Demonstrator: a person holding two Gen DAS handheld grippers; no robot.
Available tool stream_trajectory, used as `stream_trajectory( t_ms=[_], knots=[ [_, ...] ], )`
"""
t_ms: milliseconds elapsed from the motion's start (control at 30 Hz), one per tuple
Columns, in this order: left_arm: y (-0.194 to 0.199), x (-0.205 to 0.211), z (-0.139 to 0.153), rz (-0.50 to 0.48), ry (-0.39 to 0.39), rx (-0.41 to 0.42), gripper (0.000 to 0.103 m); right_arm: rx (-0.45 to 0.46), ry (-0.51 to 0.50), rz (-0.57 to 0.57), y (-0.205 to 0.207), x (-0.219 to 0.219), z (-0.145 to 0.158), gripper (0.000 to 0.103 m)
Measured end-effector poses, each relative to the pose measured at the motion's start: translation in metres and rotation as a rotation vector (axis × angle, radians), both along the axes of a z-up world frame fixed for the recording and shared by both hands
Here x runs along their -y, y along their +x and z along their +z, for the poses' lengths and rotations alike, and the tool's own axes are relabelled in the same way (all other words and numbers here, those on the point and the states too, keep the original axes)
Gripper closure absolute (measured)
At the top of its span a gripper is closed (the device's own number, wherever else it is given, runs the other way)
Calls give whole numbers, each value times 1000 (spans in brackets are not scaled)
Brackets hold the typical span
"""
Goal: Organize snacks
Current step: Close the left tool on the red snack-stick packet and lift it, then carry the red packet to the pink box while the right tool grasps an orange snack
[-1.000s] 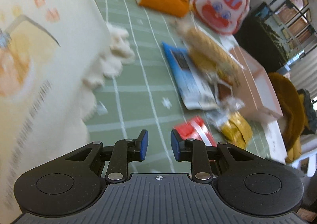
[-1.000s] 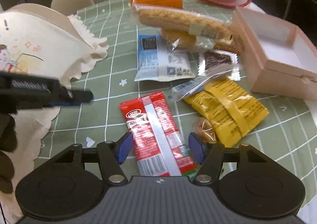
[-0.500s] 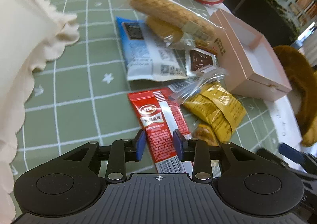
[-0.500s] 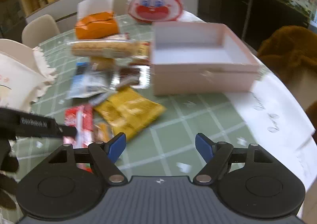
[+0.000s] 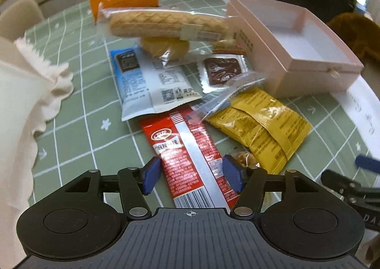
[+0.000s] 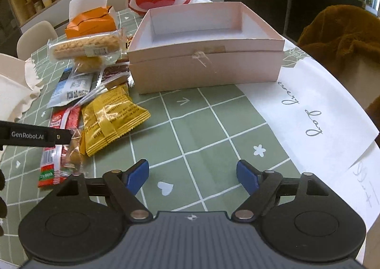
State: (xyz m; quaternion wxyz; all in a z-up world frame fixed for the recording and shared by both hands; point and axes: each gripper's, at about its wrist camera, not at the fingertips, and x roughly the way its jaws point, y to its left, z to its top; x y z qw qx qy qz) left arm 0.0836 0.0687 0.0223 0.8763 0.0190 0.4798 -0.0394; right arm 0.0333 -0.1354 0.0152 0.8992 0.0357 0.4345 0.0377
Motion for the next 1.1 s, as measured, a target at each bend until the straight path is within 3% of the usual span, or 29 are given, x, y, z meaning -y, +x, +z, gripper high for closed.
stream_trajectory(
  t_ms=[33,167,333,433,533,600,700,933,1100],
  knots=[
    [-1,-1,-1,-13,2,6,35,7,-4,6,-1,-1,-1,15],
    [0,-18,-4,24,28,-7,12,30,-12,34,-4,-3,-5,9],
    [12,-18,-3,76,-57,-39,12,72,-17,67,-12,-5,-10,2],
    [16,0,-6,39,23,-44,11,80,-45,93,-16,-9,-13,0],
    [13,1,-6,19,29,-34,15,78,-74,120,-17,-11,-14,0],
    [6,-3,-3,8,28,-21,34,73,-76,136,-17,-10,-14,0],
    [-7,-14,1,-1,-21,-18,45,79,-80,164,-18,-9,-14,0],
    [-35,-38,5,34,-86,-37,49,49,-67,146,-17,-19,-8,0],
    [-51,-53,7,47,-141,-41,49,107,9,167,-18,-47,13,0]
  ],
)
